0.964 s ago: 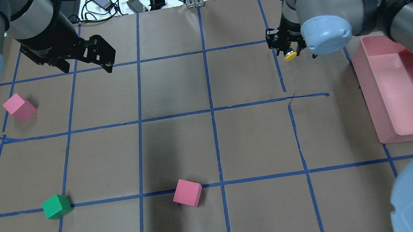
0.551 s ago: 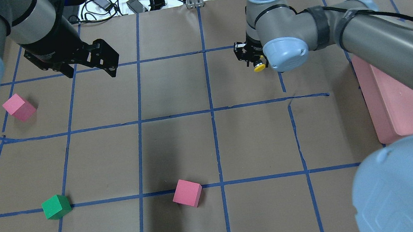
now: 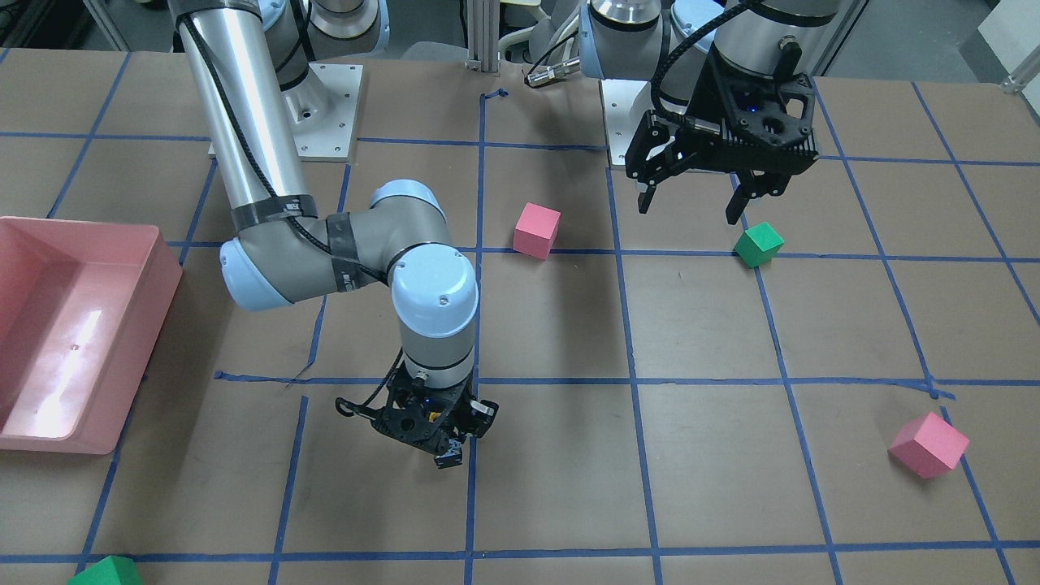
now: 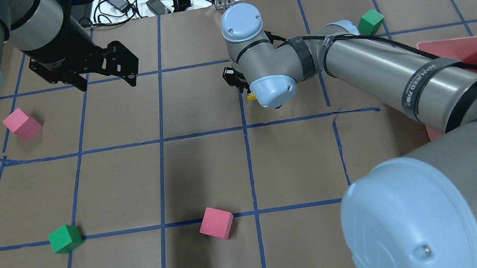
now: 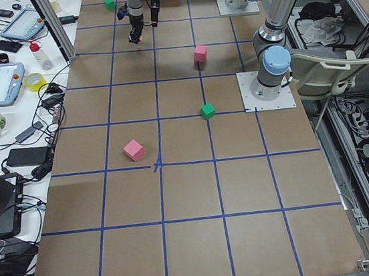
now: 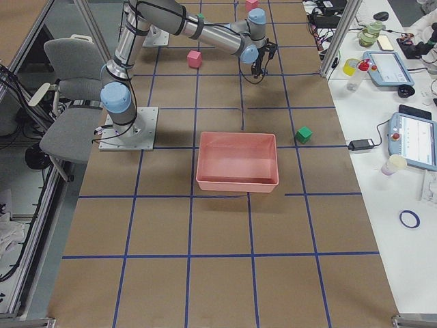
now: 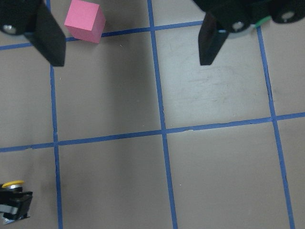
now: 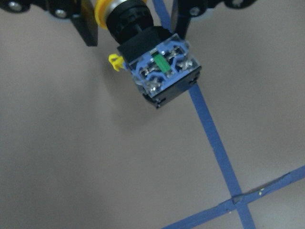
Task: Align button upright
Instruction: 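Carry the button toward the table center with the right gripper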
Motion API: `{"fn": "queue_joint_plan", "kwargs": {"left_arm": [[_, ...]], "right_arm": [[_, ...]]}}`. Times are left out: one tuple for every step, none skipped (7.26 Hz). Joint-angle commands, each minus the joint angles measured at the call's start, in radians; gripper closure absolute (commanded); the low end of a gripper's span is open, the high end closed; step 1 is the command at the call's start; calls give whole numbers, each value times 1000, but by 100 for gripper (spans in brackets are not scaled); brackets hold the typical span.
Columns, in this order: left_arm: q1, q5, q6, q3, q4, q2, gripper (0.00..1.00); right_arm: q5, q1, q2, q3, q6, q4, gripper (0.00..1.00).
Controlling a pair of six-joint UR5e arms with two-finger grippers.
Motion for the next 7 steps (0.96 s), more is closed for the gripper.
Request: {"fn": "queue_joint_plan", "kwargs": {"left_arm": [[0,3,-2,8,0,-4,0],[2,7,-2,13,0,-2,0],[6,7,-2,28,-2,-1,0],[6,6,-2,34,-11,-12,0],[6,9,-9,17,-38,-13,0],[6,7,-14,1,-3,-16,0],[3,12,-16,-10,9,-7,0]], "right_arm": [[9,26,28,-18,78,-7,100],[18,30,44,-40,133,-7,100],[31,43,55,-54,141,-7,100],[31,51,57,-54,152,-5,100],[32,53,55,-49,162,4,100],[31,63,49,-39,159,19,90],[25,63,51,-28,153,25,51]]}}
